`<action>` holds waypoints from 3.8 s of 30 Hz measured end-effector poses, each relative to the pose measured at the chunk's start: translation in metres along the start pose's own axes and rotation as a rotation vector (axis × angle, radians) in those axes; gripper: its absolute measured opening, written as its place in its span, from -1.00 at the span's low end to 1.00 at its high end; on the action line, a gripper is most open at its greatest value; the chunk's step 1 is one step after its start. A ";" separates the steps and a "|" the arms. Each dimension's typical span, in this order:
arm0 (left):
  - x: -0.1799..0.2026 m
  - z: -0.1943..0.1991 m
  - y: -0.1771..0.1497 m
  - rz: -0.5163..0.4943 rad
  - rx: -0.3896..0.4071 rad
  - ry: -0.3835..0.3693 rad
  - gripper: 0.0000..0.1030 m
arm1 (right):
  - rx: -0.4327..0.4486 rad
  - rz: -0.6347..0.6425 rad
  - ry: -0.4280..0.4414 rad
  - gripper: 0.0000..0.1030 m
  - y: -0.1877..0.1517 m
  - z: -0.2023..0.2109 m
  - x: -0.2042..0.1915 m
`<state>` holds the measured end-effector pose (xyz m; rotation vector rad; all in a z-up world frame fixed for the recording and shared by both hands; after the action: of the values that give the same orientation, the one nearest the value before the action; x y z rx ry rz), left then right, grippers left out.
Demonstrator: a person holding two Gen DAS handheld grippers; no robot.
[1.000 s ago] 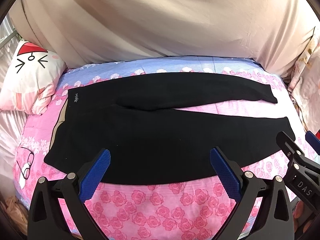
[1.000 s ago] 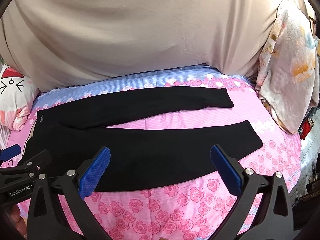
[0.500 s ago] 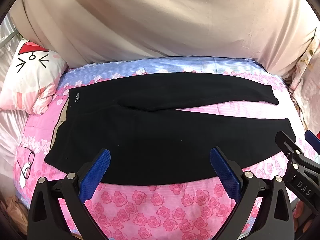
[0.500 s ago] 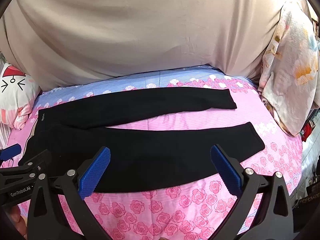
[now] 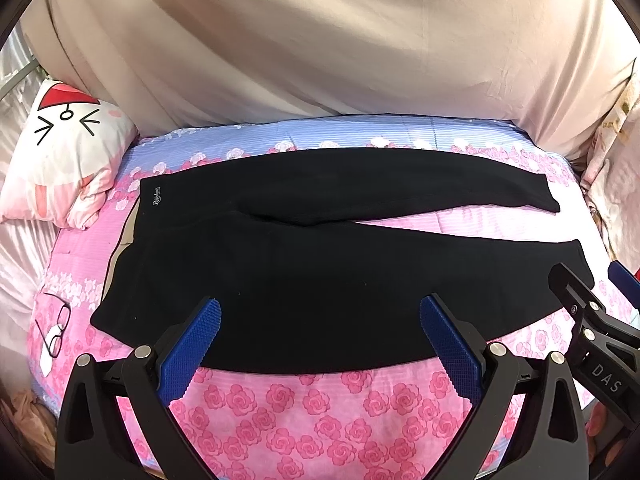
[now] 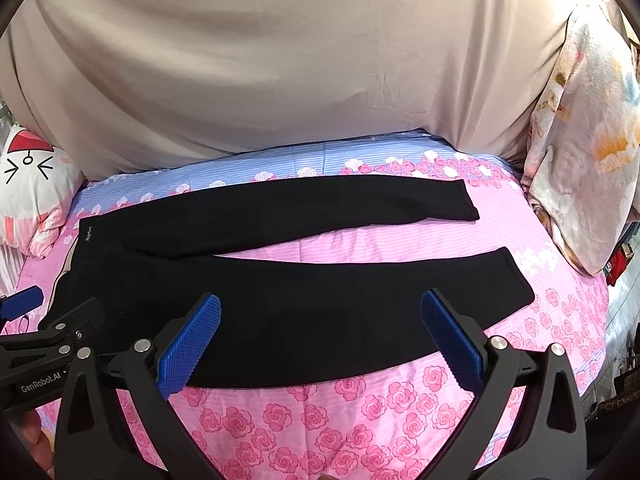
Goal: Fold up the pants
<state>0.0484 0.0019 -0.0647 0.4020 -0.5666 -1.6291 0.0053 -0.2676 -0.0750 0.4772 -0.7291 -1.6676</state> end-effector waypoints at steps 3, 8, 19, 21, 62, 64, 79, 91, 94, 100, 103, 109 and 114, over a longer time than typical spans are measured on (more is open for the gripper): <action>0.000 0.000 0.001 0.001 -0.001 0.003 0.90 | -0.002 0.001 0.002 0.91 0.000 -0.001 0.000; 0.001 -0.001 0.002 0.002 -0.002 0.006 0.90 | -0.007 0.006 0.005 0.91 0.000 -0.004 -0.002; -0.001 -0.003 0.008 0.004 0.001 0.010 0.90 | -0.009 0.006 0.007 0.91 0.002 -0.007 -0.004; -0.001 -0.004 0.009 0.003 -0.001 0.011 0.90 | -0.012 0.005 0.006 0.91 0.004 -0.008 -0.004; -0.176 -0.145 0.066 0.387 0.002 0.113 0.90 | -0.318 -0.080 0.102 0.57 0.112 -0.369 0.253; -0.179 -0.149 0.069 0.377 0.001 0.139 0.90 | -0.334 -0.072 0.124 0.56 0.111 -0.382 0.251; -0.352 -0.171 0.121 0.433 0.006 0.247 0.90 | -0.270 -0.064 0.129 -0.75 0.126 -0.394 0.241; -0.434 -0.246 0.132 0.370 -0.116 0.121 0.90 | -0.264 -0.141 0.052 -0.65 0.127 -0.394 0.233; -0.438 -0.261 0.130 0.339 -0.139 0.091 0.90 | -0.264 -0.145 0.036 -0.53 0.128 -0.394 0.231; -0.435 -0.280 0.132 0.300 -0.137 0.082 0.75 | -0.282 -0.042 0.005 0.58 0.128 -0.403 0.189; -0.434 -0.277 0.141 0.331 -0.111 0.063 -0.35 | -0.277 -0.047 -0.016 0.50 0.131 -0.406 0.183; -0.438 -0.265 0.145 0.384 -0.128 0.087 -0.53 | -0.276 -0.070 0.018 -0.55 0.141 -0.401 0.198; -0.433 -0.238 0.159 0.403 -0.062 0.073 -0.54 | -0.238 -0.055 0.006 -0.75 0.158 -0.388 0.211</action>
<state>0.3714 0.3870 -0.1943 0.2788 -0.5040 -1.2371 0.3284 -0.5705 -0.2292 0.3356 -0.5081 -1.7768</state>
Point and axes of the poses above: each gripper's, at about its wrist camera, not at the fingertips, and z roughly against the way its jaws point, x to its right, y to its top, the point moved 7 cm from there along -z, roughly the way its jaws point, and after that the axes turned 7 degrees about -y, right-handed, at the moved point
